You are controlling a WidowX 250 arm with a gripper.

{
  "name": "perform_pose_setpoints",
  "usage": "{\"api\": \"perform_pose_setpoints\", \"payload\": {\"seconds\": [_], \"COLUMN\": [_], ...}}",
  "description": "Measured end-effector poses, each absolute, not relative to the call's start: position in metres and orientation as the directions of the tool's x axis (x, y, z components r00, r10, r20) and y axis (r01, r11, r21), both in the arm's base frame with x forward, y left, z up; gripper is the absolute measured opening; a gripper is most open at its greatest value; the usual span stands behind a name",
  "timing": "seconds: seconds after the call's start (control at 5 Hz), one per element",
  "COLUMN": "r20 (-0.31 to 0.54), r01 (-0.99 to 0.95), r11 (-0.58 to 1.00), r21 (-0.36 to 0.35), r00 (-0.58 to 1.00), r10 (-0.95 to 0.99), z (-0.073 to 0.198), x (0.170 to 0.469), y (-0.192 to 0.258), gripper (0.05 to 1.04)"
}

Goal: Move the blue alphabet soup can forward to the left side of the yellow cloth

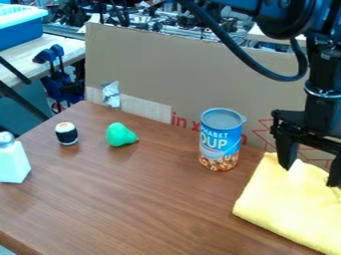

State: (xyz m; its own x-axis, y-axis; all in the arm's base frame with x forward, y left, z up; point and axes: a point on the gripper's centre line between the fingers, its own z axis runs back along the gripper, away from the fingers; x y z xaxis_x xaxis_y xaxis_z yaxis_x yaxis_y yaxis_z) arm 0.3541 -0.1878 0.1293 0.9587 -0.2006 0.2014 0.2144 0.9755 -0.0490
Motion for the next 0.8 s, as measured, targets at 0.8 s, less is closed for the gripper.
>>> {"api": "perform_pose_setpoints", "payload": {"seconds": [0.8], "r20": [0.15], "r01": [0.089], "r11": [0.996], "r21": [-0.025], "r00": [0.985], "r10": [-0.084], "z": [0.168], "x": [0.361], "y": [-0.137], "gripper": [1.0]}}
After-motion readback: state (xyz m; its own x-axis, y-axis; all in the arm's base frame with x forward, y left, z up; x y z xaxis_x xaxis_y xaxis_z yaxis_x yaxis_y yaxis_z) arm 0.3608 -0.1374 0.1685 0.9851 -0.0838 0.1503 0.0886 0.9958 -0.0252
